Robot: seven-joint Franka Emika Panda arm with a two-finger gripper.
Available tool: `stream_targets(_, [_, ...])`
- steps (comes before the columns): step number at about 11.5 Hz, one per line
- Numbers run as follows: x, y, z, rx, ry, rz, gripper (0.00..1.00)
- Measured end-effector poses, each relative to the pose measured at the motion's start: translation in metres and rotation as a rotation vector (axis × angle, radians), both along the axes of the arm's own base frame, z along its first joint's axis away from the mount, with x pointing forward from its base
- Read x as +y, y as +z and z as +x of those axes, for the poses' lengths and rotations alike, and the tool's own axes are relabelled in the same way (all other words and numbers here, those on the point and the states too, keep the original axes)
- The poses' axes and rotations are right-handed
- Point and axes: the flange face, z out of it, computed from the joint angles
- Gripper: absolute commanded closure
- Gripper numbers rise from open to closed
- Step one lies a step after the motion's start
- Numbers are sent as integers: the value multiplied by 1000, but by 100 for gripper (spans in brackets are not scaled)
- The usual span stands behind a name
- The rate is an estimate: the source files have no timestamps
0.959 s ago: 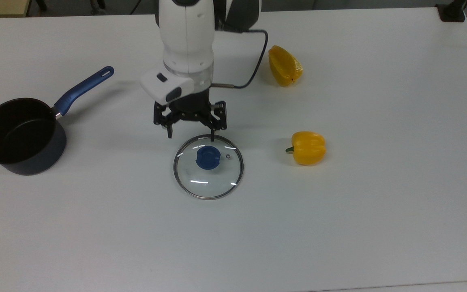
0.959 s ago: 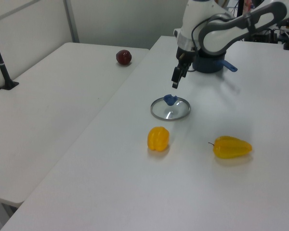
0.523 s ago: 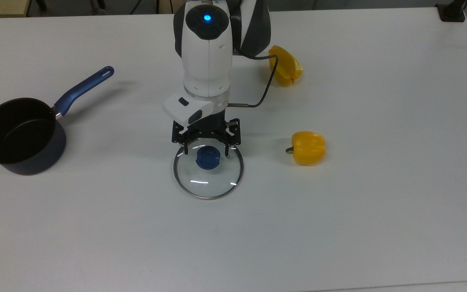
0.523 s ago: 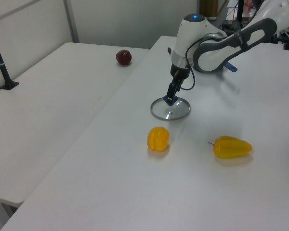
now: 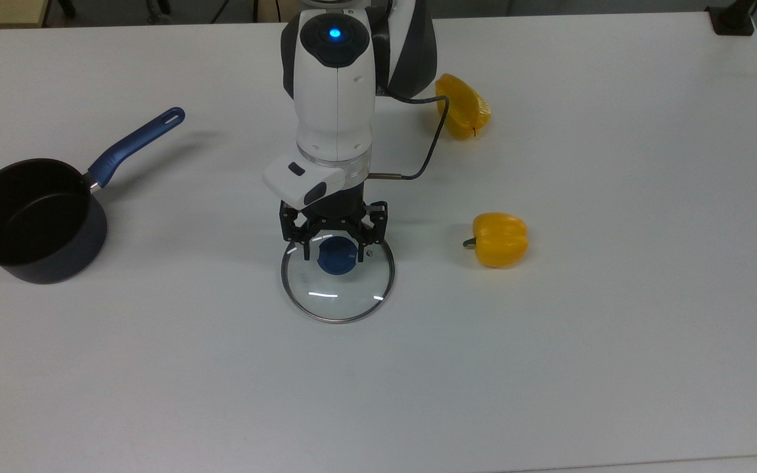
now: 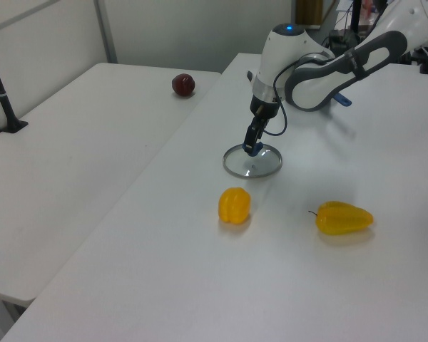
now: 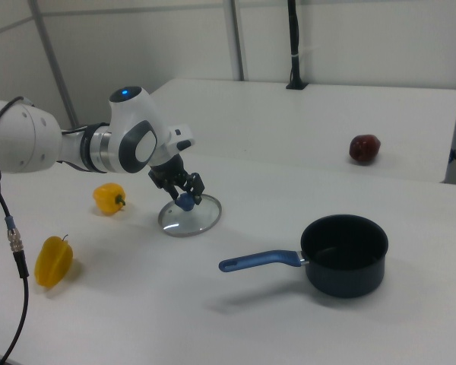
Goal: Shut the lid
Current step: 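Lift the glass lid and carry it over the blue saucepan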
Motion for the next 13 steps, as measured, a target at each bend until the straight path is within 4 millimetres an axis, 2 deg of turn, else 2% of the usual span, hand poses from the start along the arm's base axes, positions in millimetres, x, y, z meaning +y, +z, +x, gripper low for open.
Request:
stream_targets(3, [1,-5,0,8,2,-2,29])
stream_targets(4, [1,-7,0,11,2,-2,33])
stream_targets(6, [1,-8,0,12,2,-3,62])
stream_targets(7, [1,-8,0,12,1,-3,67])
stream_targets(9, [-1,-4,1,6,-5,-1,67])
stream_targets(11, [-9,13,-1,28,-45,0,67])
stream_targets(12, [-15,32,-2,47,-64,-3,67])
stream_targets(13, [-27,59,-3,71,-91,-5,67])
